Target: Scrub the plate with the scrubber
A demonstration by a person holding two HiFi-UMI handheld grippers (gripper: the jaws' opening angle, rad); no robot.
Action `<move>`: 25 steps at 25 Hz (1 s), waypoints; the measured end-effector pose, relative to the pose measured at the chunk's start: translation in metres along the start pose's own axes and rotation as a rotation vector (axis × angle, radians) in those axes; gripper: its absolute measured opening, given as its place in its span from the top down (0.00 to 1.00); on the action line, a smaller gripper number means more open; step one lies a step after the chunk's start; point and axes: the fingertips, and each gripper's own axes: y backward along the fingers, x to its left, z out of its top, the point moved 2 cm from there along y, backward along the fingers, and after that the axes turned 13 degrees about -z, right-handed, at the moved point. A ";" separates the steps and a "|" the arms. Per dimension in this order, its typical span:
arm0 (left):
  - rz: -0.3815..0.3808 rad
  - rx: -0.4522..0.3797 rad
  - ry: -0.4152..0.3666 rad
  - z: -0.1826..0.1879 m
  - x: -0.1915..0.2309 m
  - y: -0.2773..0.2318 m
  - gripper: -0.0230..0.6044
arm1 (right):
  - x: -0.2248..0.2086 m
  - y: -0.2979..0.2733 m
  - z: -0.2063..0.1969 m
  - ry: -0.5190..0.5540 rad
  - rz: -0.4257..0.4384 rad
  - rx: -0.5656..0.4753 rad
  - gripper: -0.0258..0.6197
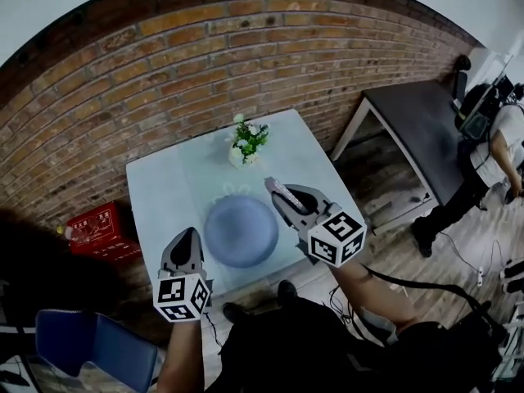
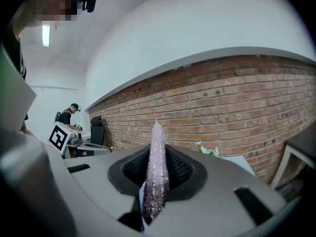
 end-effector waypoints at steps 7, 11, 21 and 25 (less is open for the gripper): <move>0.005 -0.070 -0.075 0.045 -0.036 -0.001 0.95 | -0.029 0.026 0.024 0.011 -0.003 -0.093 0.85; 0.040 -0.111 -0.039 0.063 -0.042 0.005 0.95 | -0.039 0.034 0.035 -0.009 0.001 -0.124 0.85; 0.075 -0.143 -0.128 0.094 -0.057 0.006 0.95 | -0.045 0.040 0.052 0.034 0.020 -0.160 0.85; 0.103 -0.147 -0.136 0.092 -0.054 0.010 0.95 | -0.042 0.044 0.057 0.045 0.030 -0.187 0.85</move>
